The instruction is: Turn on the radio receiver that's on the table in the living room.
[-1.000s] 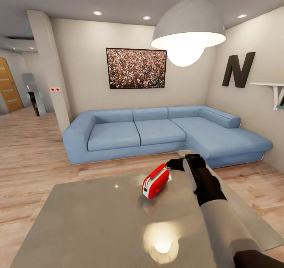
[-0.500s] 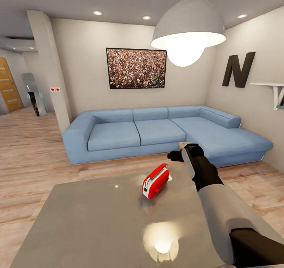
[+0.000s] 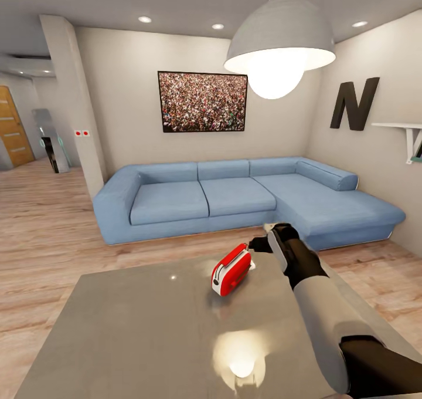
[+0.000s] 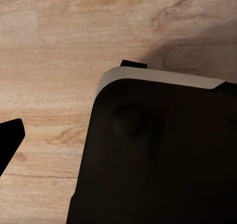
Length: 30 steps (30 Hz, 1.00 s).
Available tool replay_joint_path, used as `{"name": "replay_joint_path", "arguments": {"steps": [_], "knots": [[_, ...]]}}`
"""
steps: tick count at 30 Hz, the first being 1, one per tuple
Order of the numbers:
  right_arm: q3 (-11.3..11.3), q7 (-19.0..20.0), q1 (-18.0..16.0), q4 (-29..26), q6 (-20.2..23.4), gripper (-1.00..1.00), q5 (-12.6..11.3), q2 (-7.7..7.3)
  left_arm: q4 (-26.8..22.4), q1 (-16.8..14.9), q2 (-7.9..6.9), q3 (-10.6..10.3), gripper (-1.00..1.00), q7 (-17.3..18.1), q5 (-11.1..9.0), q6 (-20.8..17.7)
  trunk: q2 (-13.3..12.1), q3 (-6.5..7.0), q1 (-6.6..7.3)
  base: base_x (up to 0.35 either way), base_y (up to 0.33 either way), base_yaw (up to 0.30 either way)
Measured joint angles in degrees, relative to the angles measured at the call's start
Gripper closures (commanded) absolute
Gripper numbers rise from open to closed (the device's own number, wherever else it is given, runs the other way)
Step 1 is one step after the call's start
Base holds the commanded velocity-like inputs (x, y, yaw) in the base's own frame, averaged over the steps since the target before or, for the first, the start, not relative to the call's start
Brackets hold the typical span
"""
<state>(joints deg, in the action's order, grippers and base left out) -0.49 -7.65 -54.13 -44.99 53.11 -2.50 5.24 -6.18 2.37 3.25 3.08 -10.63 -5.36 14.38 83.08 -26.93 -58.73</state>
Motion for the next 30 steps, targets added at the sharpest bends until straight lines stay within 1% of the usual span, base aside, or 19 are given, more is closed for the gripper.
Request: {"name": "replay_joint_path", "arguments": {"steps": [4, 10, 13, 14, 15, 16, 17, 18, 19, 20, 21, 22, 26, 30], "knots": [[0.2, 0.0, 0.0, 1.8, -1.6, -1.00, 0.1, -0.02, 0.2, 0.0, 0.00, 0.0, -1.00, 0.0, 0.0, 0.0, 0.0, 0.00, 0.00, 0.000, 0.000, 0.000], [0.2, 0.0, 0.0, 2.5, -1.6, -1.00, 0.1, -0.05, 0.2, 0.0, 0.00, 0.0, -1.00, 0.0, 0.0, 0.0, 0.0, 0.00, 0.00, 0.000, 0.000, 0.000], [0.1, 0.0, -0.1, 5.7, -1.8, -1.00, 0.3, -0.06, 0.2, 0.0, 0.00, 0.0, -1.00, 0.0, 0.0, 0.0, 0.0, 0.00, 0.00, 0.000, 0.000, 0.000], [0.1, 0.0, -1.1, 9.4, -2.1, -1.00, 0.2, -0.08, 0.2, 0.0, 0.00, 0.0, -1.00, 0.0, 0.0, 0.0, 0.0, 0.00, 0.00, 0.000, 0.000, 0.000], [0.1, 0.1, -1.8, 11.2, -2.4, -1.00, 0.2, -0.11, 0.2, 0.0, 0.00, 0.0, -1.00, 0.0, 0.0, 0.0, 0.0, 0.00, 0.00, 0.000, 0.000, 0.000], [0.1, 0.2, -3.4, 15.5, -3.8, -1.00, 0.3, -0.18, 0.2, 0.0, 0.00, 0.0, -1.00, 0.0, 0.0, 0.0, 0.0, 0.00, 0.00, 0.000, 0.000, 0.000], [0.1, 0.3, -5.2, 20.6, -6.5, -1.00, 0.3, -0.38, 0.2, 0.0, 0.00, 0.0, -1.00, 0.0, 0.0, 0.0, 0.0, 0.00, 0.00, 0.000, 0.000, 0.000], [0.1, 0.4, -8.1, 28.5, -12.4, -1.00, 0.5, -0.68, 0.2, 0.0, 0.00, 0.0, -1.00, 0.0, 0.0, 0.0, 0.0, 0.00, 0.00, 0.000, 0.000, 0.000], [0.1, 0.4, -10.1, 33.6, -16.9, -1.00, 0.4, -0.83, 0.2, 0.0, 0.00, 0.0, -1.00, 0.0, 0.0, 0.0, 0.0, 0.00, 0.00, 0.000, 0.000, 0.000], [0.2, 0.4, -12.9, 40.1, -22.2, -1.00, 0.3, -1.01, 0.2, 0.0, 0.00, 0.0, -1.00, 0.0, 0.0, 0.0, 0.0, 0.00, 0.00, 0.000, 0.000, 0.000], [0.2, 0.5, -13.7, 42.0, -23.5, -1.00, 0.2, -1.05, 0.2, 0.0, 0.00, 0.0, -1.00, 0.0, 0.0, 0.0, 0.0, 0.00, 0.00, 0.000, 0.000, 0.000], [0.2, 0.5, -15.3, 45.4, -25.9, -1.00, 0.2, -1.15, 0.2, 0.0, 0.00, 0.0, -1.00, 0.0, 0.0, 0.0, 0.0, 0.00, 0.00, 0.000, 0.000, 0.000], [0.2, 0.6, -16.7, 48.4, -28.0, -1.00, 0.2, -1.33, 0.2, 0.0, 0.00, 0.0, -1.00, 0.0, 0.0, 0.0, 0.0, 0.00, 0.00, 0.000, 0.000, 0.000], [0.4, 0.6, -17.0, 48.8, -28.4, -1.00, 0.6, -1.41, 0.2, 0.0, 0.00, 0.0, -1.00, 0.0, 0.0, 0.0, 0.0, 0.00, 0.00, 0.000, 0.000, 0.000]]}}
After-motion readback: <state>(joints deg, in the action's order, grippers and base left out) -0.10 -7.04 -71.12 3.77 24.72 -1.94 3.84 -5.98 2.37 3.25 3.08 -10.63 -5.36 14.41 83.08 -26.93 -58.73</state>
